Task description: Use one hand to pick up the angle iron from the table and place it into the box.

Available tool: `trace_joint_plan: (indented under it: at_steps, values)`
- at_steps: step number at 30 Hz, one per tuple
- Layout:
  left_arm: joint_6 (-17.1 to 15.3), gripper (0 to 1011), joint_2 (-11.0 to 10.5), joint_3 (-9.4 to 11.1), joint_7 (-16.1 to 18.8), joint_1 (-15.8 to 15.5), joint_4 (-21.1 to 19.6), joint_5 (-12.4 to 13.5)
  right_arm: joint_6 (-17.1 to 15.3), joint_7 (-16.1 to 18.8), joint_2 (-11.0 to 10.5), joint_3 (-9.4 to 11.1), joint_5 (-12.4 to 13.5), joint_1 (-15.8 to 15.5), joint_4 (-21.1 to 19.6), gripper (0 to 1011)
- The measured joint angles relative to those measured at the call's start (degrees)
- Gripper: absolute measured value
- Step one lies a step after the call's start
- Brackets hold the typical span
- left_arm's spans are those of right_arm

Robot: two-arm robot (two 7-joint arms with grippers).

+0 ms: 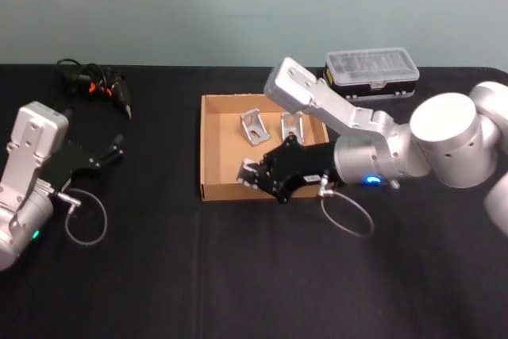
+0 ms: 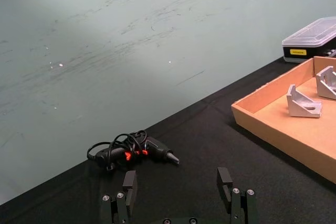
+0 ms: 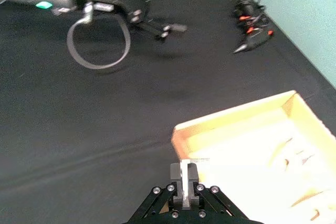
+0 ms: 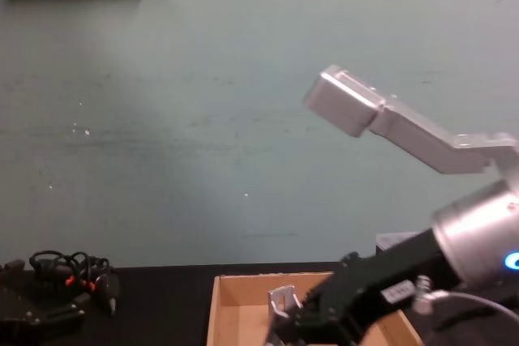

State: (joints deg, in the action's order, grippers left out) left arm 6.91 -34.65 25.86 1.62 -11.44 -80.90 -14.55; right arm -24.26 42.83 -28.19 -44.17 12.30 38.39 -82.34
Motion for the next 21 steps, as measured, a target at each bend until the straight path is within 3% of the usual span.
trace_joint_plan:
  at_steps: [2, 8, 13, 15, 21]
  values:
    - [0.0, 1000, 0.0, 0.0, 0.0, 0.0, 0.0, 0.0, -0.1, -1.3, 2.1, -0.1, -0.1, 1.2, 2.8, 66]
    - [0.0, 1000, 0.0, 0.0, 0.0, 0.0, 0.0, 0.0, -1.3, -4.4, 5.8, -0.6, -2.3, 3.3, 9.2, 66]
    - [0.0, 1000, 0.0, 0.0, 0.0, 0.0, 0.0, 0.0, -1.7, -5.7, 7.7, -0.3, -3.4, 4.4, 13.5, 66]
    - [0.0, 1000, 0.0, 0.0, 0.0, 0.0, 0.0, 0.0, -1.8, -6.6, 9.0, 0.4, -3.8, 5.1, 16.8, 66]
    - [0.0, 1000, 0.0, 0.0, 0.0, 0.0, 0.0, 0.0, -1.2, -8.2, 10.7, 2.7, -3.7, 5.3, 20.7, 66]
